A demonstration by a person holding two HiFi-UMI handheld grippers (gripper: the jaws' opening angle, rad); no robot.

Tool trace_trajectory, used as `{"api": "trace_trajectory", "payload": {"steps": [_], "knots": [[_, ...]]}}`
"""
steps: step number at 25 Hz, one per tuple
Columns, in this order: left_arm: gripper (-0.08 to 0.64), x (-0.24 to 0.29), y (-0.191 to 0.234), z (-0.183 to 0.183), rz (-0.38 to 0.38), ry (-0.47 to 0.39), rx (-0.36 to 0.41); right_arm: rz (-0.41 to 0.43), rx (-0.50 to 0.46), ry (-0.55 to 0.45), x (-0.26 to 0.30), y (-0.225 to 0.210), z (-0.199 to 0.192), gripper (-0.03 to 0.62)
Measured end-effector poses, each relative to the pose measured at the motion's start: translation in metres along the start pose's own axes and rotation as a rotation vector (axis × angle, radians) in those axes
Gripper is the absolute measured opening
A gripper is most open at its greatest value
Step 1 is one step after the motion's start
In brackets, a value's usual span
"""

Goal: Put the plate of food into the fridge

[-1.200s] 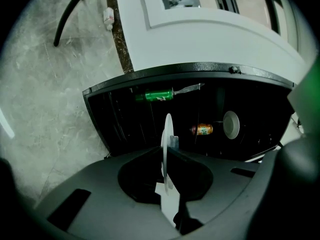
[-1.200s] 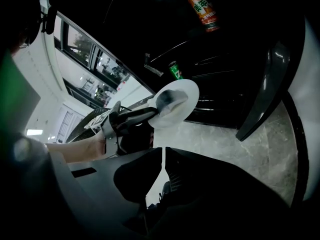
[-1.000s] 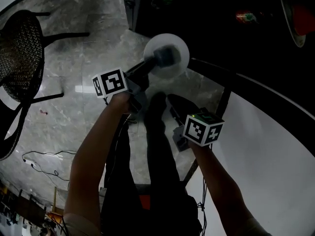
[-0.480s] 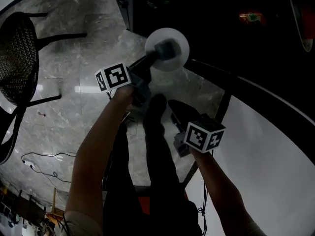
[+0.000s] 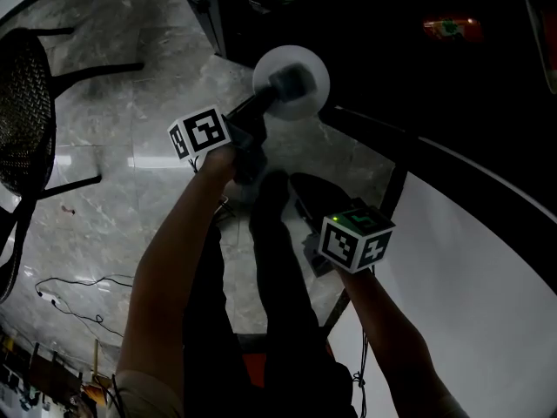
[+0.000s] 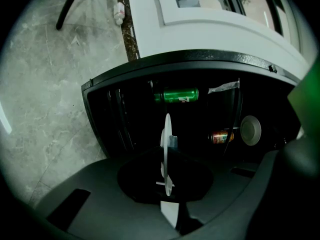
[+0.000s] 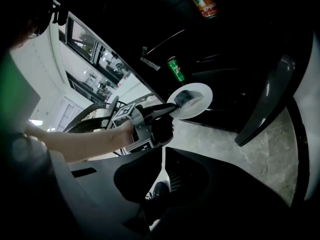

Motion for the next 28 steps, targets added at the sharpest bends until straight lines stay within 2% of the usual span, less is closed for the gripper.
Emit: {"api": "trace_trajectory", "payload": {"steps": [6,13,19,25,28], "knots": [[0.020,0.006,0.003,0.003,-0.025,-0.001,0.006,-0.033,-0.024,0.004,0.011,-0.008,0.003,0.031],[0.021,0.016,0.014,0.008,-0.035,-0.035,-0.002,-0.117,-0.055,0.068,0.024,-0.021,-0.005,0.031],[0.021,0.024,0.016,0.010,-0.052,-0.051,0.000,-0.090,-0.048,0.083,0.029,-0.014,-0.015,0.031],[0.021,0.034,0.014,0.016,-0.064,-0.072,0.005,-0.037,-0.105,0.075,0.028,-0.006,-0.012,0.031],[0.021,0.040,0.013,0.018,-0.069,-0.086,0.011,-0.036,-0.095,0.066,0.028,-0.008,-0.009,0.031]]}}
Point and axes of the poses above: the fingertips, and each gripper's own axes: x forward along the fingers, y to its left, z out of its top, the point moved 5 cm from there along -x, backward along the fingers, and after that the axes turned 14 degrees about -x, right-handed, at the moved point
